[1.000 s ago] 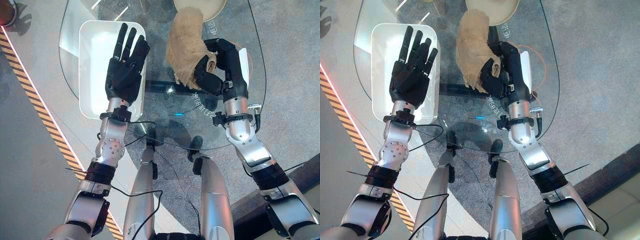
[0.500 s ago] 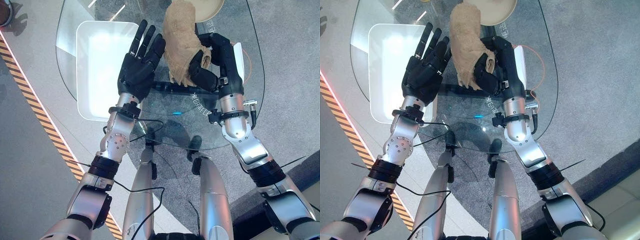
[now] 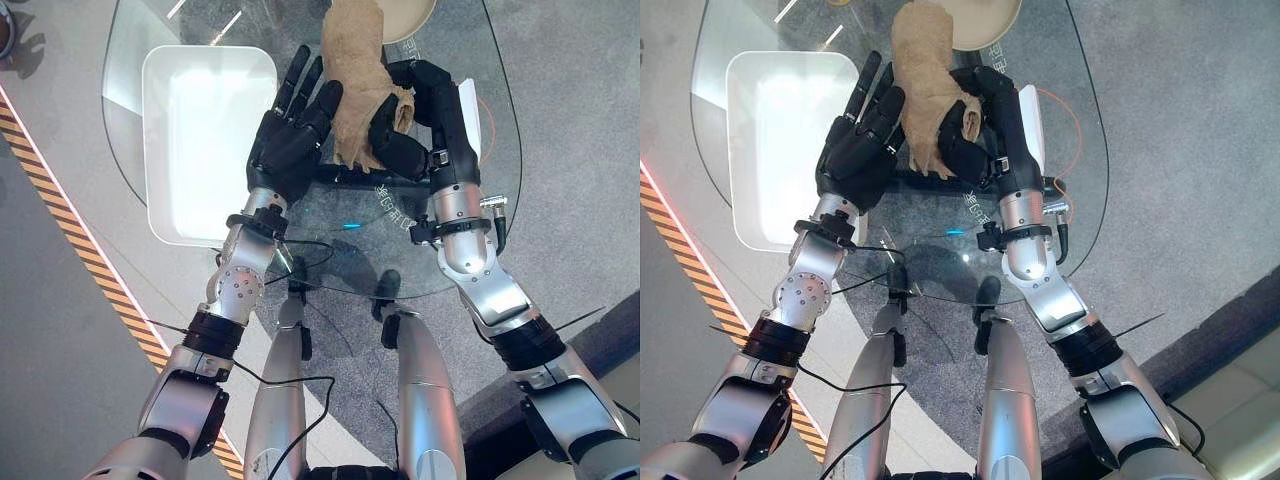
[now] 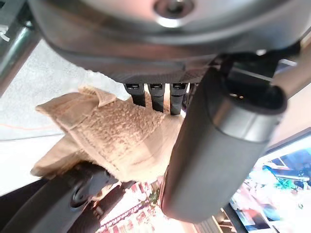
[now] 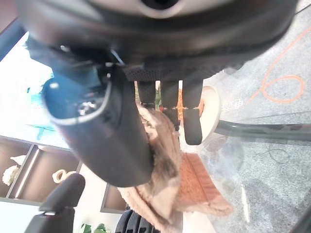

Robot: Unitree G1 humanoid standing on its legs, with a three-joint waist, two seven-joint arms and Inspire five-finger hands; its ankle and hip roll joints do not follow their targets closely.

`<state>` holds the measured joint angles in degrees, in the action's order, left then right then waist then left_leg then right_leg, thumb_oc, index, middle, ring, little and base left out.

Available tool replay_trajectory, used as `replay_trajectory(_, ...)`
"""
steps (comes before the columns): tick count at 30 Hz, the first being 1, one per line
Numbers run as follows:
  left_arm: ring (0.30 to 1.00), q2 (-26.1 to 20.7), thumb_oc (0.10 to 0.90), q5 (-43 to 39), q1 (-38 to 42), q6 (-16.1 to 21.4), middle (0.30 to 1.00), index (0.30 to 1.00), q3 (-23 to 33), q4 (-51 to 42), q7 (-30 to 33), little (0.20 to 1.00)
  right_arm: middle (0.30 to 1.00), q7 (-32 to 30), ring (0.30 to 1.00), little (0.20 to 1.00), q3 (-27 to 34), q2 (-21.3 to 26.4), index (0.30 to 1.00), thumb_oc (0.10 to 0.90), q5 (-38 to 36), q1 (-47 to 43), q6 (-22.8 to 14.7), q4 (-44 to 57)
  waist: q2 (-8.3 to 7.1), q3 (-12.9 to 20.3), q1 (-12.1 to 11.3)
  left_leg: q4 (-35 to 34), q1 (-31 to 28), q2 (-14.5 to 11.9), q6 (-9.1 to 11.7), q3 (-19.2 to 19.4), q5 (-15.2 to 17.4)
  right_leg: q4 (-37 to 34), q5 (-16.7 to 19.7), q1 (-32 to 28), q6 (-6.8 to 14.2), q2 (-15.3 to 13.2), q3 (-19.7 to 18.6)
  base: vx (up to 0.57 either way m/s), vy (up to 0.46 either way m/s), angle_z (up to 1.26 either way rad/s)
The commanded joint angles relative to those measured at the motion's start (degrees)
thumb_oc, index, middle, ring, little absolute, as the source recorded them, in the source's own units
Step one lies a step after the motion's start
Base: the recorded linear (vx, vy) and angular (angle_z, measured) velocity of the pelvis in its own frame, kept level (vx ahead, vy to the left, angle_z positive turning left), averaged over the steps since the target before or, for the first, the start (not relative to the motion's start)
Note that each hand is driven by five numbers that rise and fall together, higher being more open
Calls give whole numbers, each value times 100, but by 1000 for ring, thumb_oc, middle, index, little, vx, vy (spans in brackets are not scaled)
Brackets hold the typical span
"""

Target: Wipe the table with a cloth and put it in the basket.

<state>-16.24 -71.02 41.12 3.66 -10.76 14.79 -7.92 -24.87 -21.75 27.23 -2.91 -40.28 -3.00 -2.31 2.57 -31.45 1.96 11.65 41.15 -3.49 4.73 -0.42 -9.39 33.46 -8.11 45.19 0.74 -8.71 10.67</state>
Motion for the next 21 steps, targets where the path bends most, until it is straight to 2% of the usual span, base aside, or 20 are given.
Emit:
replay_trajectory(1, 900, 56, 800, 48, 737, -4, 900, 900, -156, -603, -678, 900, 300, 14, 300, 200, 184, -163, 300, 100, 96, -984, -573, 1355, -181, 166, -33, 566, -139, 187, -172, 429, 816, -1106, 632, -361, 393, 264, -304, 0, 0, 0)
replay_trajectory(10, 900, 4, 800, 4, 773, -139, 900, 900, -245, -619, -924, 900, 300, 77, 300, 200, 126, -143, 300, 100, 109, -978, -514, 1341, -167, 166, -24, 582, -122, 191, -184, 429, 832, -1093, 646, -323, 405, 255, -314, 0, 0, 0)
replay_trajectory(21, 900, 30, 800, -65, 769, -111, 900, 900, -240, -683, -1036, 900, 300, 197, 300, 200, 49, -140, 300, 100, 131, -1013, -439, 1324, -166, 166, -37, 564, -116, 207, -185, 422, 832, -1103, 639, -318, 401, 262, -309, 0, 0, 0)
